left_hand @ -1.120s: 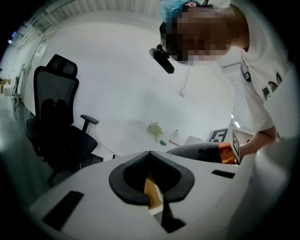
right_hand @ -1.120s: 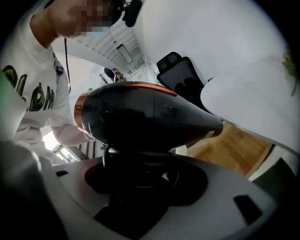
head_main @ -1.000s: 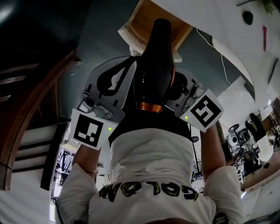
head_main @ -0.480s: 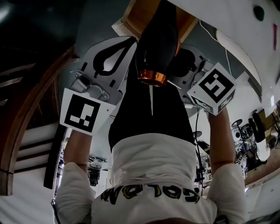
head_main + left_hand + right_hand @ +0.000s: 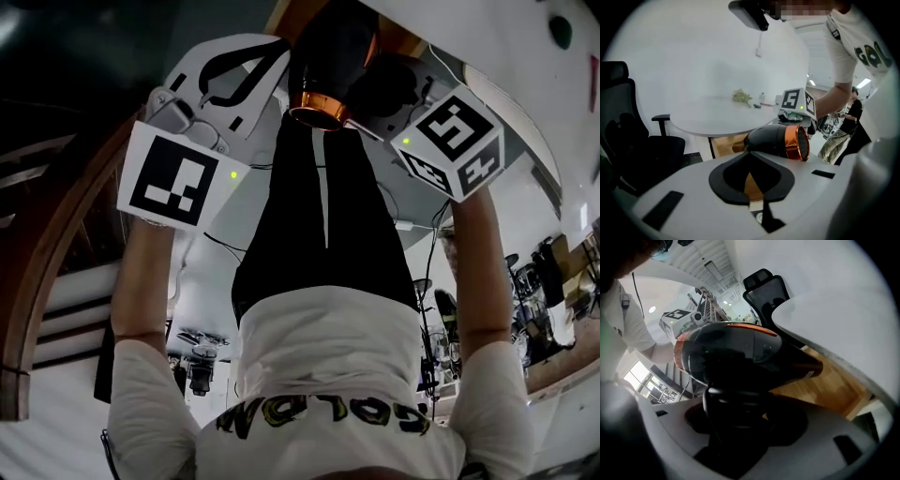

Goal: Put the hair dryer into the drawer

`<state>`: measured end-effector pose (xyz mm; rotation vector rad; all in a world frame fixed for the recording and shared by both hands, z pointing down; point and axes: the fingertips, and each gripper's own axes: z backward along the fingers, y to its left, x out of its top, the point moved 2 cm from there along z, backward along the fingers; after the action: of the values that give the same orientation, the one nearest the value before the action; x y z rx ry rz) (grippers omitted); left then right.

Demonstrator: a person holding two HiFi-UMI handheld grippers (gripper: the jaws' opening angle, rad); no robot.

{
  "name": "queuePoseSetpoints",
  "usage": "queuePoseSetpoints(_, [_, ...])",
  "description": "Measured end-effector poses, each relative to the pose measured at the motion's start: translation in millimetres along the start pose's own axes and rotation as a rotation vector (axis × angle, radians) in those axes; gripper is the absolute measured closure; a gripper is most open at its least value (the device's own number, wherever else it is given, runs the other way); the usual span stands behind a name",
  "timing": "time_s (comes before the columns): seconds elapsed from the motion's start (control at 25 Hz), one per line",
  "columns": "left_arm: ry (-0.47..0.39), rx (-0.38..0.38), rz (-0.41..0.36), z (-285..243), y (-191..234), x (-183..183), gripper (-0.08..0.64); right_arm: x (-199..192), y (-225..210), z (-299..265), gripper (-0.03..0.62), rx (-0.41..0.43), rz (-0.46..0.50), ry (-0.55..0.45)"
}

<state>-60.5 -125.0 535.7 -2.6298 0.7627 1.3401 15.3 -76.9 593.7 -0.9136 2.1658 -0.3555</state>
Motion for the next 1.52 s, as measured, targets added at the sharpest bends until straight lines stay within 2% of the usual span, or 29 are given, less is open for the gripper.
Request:
queuePoseSetpoints(0.6, [0.179, -0.077, -0.197, -44.2, 14.1, -29.9, 0.549, -24.2, -38.9, -27.1, 0.314, -0.18, 0.056, 0.132])
queuePoseSetpoints(0.76, [0.208, -0.1, -0.21, -55.3, 16.7, -38.7, 0.549, -31.2, -44.3, -31.0, 0.314, -0.208, 0.055, 0.188])
queuePoseSetpoints(0.96, [0.246, -0.104, -0.23, -63.8, 23.4, -46.5, 0.55, -32.3, -55.5, -36.7, 0.314, -0.264, 0.112, 0.265])
queuePoseSetpoints(1.52, [0.315, -0.146, -0.254, -83.9, 34.0, -69.9, 0.549, -41.6, -77.9, -62.7, 0.313, -0.344, 0.167, 0.418])
